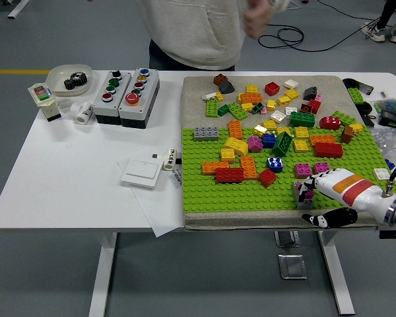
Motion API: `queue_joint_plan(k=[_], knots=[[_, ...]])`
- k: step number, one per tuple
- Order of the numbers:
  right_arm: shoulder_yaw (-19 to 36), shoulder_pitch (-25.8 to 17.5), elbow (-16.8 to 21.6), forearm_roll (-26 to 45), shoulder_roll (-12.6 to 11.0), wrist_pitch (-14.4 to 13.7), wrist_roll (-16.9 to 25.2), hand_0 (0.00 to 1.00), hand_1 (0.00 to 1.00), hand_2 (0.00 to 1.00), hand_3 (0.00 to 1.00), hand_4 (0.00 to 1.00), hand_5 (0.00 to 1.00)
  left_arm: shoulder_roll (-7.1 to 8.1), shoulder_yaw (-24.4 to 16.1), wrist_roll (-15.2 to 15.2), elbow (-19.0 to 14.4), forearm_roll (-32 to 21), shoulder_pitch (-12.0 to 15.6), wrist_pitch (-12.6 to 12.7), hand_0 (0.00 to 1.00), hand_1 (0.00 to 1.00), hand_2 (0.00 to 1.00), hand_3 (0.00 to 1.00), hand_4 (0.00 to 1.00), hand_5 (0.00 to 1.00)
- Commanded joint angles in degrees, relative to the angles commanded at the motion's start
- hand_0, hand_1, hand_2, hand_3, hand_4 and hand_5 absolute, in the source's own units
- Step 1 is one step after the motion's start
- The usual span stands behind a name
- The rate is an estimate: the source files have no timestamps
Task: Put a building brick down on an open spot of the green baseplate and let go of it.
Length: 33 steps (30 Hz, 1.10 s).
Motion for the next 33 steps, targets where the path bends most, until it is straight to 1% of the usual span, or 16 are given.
queue_joint_plan(k=[3, 9, 14, 18, 19, 23, 24, 27, 29, 30, 33], knots=[[0.4, -0.2, 0.3, 0.1, 0.0, -0.1, 0.1, 0.669, 0.65, 0.704, 0.579, 0.74, 0.385, 0.0, 0.0, 0.0, 0.0, 0.1, 0.0, 0.0, 0.611, 0.679, 0.64, 0.545, 0.555, 0.59], [4.0, -1.6, 2.6, 0.4, -0.1, -1.0, 0.8, 0.658, 0.643, 0.7, 0.582, 0.745, 0.386, 0.03, -0.2, 0.1, 0.0, 0.4, 0.2, 0.0, 0.61, 0.679, 0.64, 0.544, 0.555, 0.59], [6.8, -2.5, 3.7, 1.1, 0.1, -1.9, 1.5, 0.663, 0.644, 0.7, 0.581, 0.746, 0.387, 0.04, -0.3, 0.1, 0.0, 0.5, 0.4, 0.0, 0.611, 0.679, 0.64, 0.545, 0.554, 0.59], [8.9, -2.7, 3.9, 1.8, 0.2, -3.2, 1.9, 0.674, 0.651, 0.702, 0.593, 0.749, 0.391, 0.05, -0.4, 0.2, 0.1, 0.8, 0.4, -0.1, 0.611, 0.679, 0.64, 0.545, 0.555, 0.59], [9.4, -2.7, 3.7, 2.5, 0.4, -4.0, 2.1, 0.674, 0.651, 0.702, 0.593, 0.749, 0.391, 0.05, -0.5, 0.2, 0.1, 0.9, 0.5, -0.1, 0.611, 0.679, 0.64, 0.545, 0.555, 0.59], [11.9, -2.9, 2.0, 7.9, 1.6, -6.7, 1.9, 0.674, 0.651, 0.702, 0.593, 0.749, 0.391, 0.08, -0.6, 0.3, 0.1, 1.1, 0.6, -0.1, 0.611, 0.679, 0.64, 0.545, 0.555, 0.59], [12.6, -3.1, 1.4, 10.0, 2.1, -7.5, 1.8, 0.755, 0.726, 0.78, 0.737, 0.788, 0.412, 0.05, -0.6, 0.3, 0.1, 1.0, 0.6, -0.1, 0.611, 0.679, 0.64, 0.545, 0.554, 0.59], [14.0, -3.2, 0.7, 17.2, 3.0, -9.2, 1.6, 0.755, 0.726, 0.78, 0.737, 0.788, 0.412, 0.06, -0.4, 0.1, 0.1, 0.7, 0.7, -0.1, 0.611, 0.679, 0.64, 0.545, 0.554, 0.59], [14.7, -3.1, 0.4, 22.0, 3.4, -9.7, 1.5, 0.755, 0.726, 0.78, 0.737, 0.788, 0.412, 0.07, -0.4, 0.1, 0.1, 0.6, 0.7, 0.0, 0.611, 0.679, 0.64, 0.545, 0.554, 0.59], [15.0, -2.9, 0.1, 23.9, 3.6, -9.7, 1.3, 0.791, 0.767, 0.827, 0.833, 0.858, 0.495, 0.07, -0.3, 0.1, 0.1, 0.6, 0.7, 0.0, 0.611, 0.679, 0.64, 0.545, 0.554, 0.591], [15.9, -2.6, -0.6, 31.3, 4.3, -9.7, 0.7, 0.791, 0.767, 0.827, 0.833, 0.858, 0.495, 0.05, -0.2, 0.0, 0.1, 0.4, 0.6, 0.0, 0.611, 0.679, 0.64, 0.545, 0.554, 0.591]])
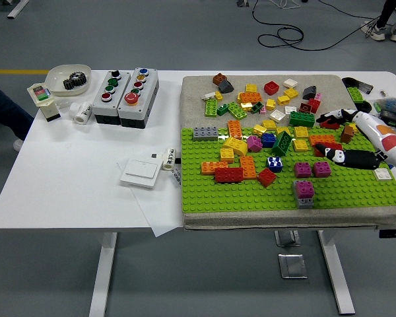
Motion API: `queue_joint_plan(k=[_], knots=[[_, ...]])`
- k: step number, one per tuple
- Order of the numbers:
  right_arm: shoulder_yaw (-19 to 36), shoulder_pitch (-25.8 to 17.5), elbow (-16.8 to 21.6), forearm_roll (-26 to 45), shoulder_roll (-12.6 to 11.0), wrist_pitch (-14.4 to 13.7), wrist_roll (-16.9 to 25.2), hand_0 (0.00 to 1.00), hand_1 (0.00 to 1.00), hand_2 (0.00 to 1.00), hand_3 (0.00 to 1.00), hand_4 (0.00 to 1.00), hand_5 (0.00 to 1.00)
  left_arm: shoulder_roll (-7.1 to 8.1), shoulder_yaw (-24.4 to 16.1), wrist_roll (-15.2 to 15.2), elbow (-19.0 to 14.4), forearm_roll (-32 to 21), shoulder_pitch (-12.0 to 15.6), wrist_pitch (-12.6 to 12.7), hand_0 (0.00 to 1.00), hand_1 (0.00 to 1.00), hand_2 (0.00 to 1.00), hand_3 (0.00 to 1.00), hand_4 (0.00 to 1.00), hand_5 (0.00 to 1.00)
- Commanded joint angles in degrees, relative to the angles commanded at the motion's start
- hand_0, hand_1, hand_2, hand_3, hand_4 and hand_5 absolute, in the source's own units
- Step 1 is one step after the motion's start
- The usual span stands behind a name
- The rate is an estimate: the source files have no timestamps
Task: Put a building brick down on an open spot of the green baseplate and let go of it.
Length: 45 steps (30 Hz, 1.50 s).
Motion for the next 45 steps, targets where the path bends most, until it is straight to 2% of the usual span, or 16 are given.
queue_joint_plan(k=[2, 3, 8, 9, 14, 15, 20, 21, 26, 27, 31, 45], knots=[[0.8, 0.2, -0.6, 4.8, 0.5, -0.1, -0.5, 0.791, 0.767, 0.827, 0.833, 0.858, 0.495, -0.01, 0.1, -0.1, 0.0, -0.2, 0.0, 0.0, 0.611, 0.679, 0.64, 0.545, 0.554, 0.591], [1.6, 0.3, -1.1, 7.8, 0.8, 0.1, -0.8, 0.831, 0.802, 0.852, 0.871, 0.955, 0.667, -0.02, 0.2, -0.1, 0.0, -0.4, 0.0, 0.1, 0.613, 0.68, 0.64, 0.545, 0.554, 0.591], [4.1, 0.3, -2.7, 19.4, 1.5, 1.0, -0.4, 0.831, 0.802, 0.852, 0.871, 0.955, 0.667, -0.03, 0.3, -0.2, 0.1, -0.6, 0.0, 0.1, 0.613, 0.68, 0.64, 0.545, 0.554, 0.591], [4.4, 0.4, -3.0, 21.6, 1.5, 1.3, -0.3, 0.873, 0.813, 0.861, 0.876, 0.998, 0.804, -0.03, 0.3, -0.2, 0.1, -0.6, 0.0, 0.1, 0.614, 0.68, 0.64, 0.544, 0.555, 0.591], [5.6, 0.4, -5.1, 33.5, 2.1, 3.3, 0.1, 0.873, 0.813, 0.861, 0.876, 0.998, 0.804, -0.08, 0.1, -0.2, 0.2, -0.5, 0.1, 0.0, 0.614, 0.68, 0.64, 0.544, 0.555, 0.591], [5.8, 0.5, -5.5, 36.1, 2.2, 3.7, 0.1, 0.901, 0.836, 0.867, 0.882, 0.998, 0.884, -0.1, 0.2, -0.2, 0.2, -0.5, 0.2, 0.1, 0.616, 0.68, 0.64, 0.544, 0.555, 0.591], [6.4, 0.9, -7.7, 48.1, 3.1, 5.0, 0.6, 0.901, 0.836, 0.867, 0.882, 0.998, 0.884, -0.25, 0.1, -0.3, 0.3, -0.7, 0.4, 0.2, 0.616, 0.68, 0.64, 0.544, 0.555, 0.591], [6.6, 0.9, -8.0, 49.1, 3.2, 5.1, 0.7, 0.954, 0.855, 0.875, 0.896, 0.998, 0.95, -0.27, 0.1, -0.3, 0.3, -0.7, 0.5, 0.2, 0.615, 0.679, 0.64, 0.544, 0.555, 0.59], [7.3, 1.1, -9.8, 51.2, 4.0, 6.5, 0.5, 0.954, 0.855, 0.875, 0.896, 0.998, 0.95, -0.42, 0.4, -0.5, 0.4, -1.5, 0.8, 0.3, 0.615, 0.679, 0.64, 0.544, 0.555, 0.59], [7.3, 1.1, -9.9, 51.3, 4.1, 6.6, 0.5, 0.998, 0.874, 0.894, 0.927, 0.998, 0.98, -0.43, 0.4, -0.6, 0.4, -1.5, 0.8, 0.3, 0.615, 0.679, 0.641, 0.544, 0.555, 0.59], [7.3, 1.3, -10.2, 50.7, 4.4, 7.5, 0.1, 0.998, 0.874, 0.894, 0.927, 0.998, 0.98, -0.48, 0.6, -0.7, 0.4, -1.9, 1.0, 0.3, 0.615, 0.679, 0.641, 0.544, 0.555, 0.59], [6.8, 1.6, -10.5, 51.3, 4.6, 7.4, 0.0, 0.998, 0.875, 0.893, 0.924, 0.998, 0.998, -0.53, 0.4, -0.5, 0.5, -1.6, 1.4, 0.3, 0.617, 0.679, 0.642, 0.545, 0.557, 0.594]])
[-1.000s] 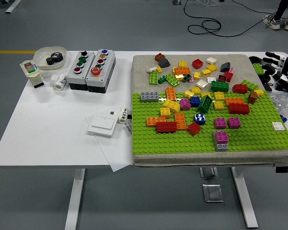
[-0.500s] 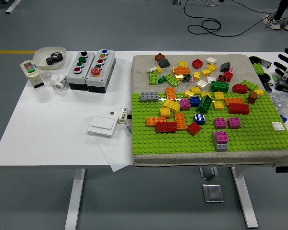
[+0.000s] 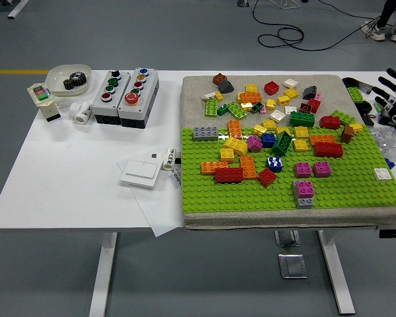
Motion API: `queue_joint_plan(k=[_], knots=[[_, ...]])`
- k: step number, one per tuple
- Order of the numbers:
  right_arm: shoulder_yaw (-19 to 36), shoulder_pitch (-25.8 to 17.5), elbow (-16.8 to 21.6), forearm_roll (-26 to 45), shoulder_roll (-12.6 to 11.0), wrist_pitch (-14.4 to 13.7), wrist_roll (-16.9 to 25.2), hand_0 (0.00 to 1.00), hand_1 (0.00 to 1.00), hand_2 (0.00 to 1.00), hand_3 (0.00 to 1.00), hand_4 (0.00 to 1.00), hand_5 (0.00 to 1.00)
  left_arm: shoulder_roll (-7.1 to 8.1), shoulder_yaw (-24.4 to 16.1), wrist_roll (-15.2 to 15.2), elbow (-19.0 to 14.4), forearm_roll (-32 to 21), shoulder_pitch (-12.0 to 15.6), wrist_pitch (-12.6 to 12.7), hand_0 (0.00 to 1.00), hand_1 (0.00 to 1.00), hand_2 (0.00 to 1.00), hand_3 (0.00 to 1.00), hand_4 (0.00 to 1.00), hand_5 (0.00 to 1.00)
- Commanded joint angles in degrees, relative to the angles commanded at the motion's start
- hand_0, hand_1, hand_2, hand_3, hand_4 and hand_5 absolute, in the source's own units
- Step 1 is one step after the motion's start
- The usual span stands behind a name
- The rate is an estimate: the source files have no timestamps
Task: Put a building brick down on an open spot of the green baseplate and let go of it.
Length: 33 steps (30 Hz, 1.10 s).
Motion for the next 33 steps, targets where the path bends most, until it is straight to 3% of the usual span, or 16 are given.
queue_joint_plan(k=[33], knots=[[0.1, 0.0, 0.0, 1.3, 0.0, -0.5, -0.2, 0.998, 0.872, 0.893, 0.921, 0.998, 0.998, 0.02, 0.8, -0.6, 0.0, -1.5, -0.3, 0.2, 0.618, 0.679, 0.643, 0.545, 0.558, 0.594]])
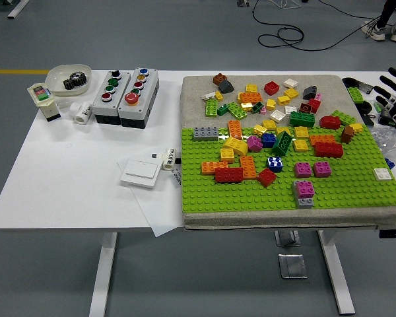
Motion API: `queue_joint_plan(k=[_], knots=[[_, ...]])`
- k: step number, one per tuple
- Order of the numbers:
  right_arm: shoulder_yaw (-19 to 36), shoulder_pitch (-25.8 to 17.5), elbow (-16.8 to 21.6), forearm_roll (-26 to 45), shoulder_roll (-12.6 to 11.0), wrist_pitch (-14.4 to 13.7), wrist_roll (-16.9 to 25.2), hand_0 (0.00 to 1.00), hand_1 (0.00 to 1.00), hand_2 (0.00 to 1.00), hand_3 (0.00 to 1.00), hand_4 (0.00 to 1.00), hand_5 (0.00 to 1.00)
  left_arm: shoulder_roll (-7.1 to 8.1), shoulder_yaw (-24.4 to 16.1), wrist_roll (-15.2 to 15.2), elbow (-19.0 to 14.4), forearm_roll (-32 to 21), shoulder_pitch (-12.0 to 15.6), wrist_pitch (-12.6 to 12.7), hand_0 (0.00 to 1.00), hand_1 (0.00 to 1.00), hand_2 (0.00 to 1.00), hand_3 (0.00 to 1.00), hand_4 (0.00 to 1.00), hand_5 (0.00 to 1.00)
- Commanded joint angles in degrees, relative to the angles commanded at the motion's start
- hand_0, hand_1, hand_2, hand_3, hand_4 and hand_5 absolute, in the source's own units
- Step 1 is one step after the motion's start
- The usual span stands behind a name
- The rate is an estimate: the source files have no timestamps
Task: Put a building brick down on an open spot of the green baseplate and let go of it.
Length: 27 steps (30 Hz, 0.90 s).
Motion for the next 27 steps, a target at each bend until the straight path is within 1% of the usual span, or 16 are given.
queue_joint_plan(k=[27], knots=[[1.0, -0.1, 0.5, -0.3, -0.4, 0.0, -0.3, 0.998, 0.872, 0.891, 0.915, 0.998, 0.998, 0.11, 0.5, -0.2, 0.0, -1.0, -0.5, 0.2, 0.627, 0.682, 0.643, 0.544, 0.558, 0.594]])
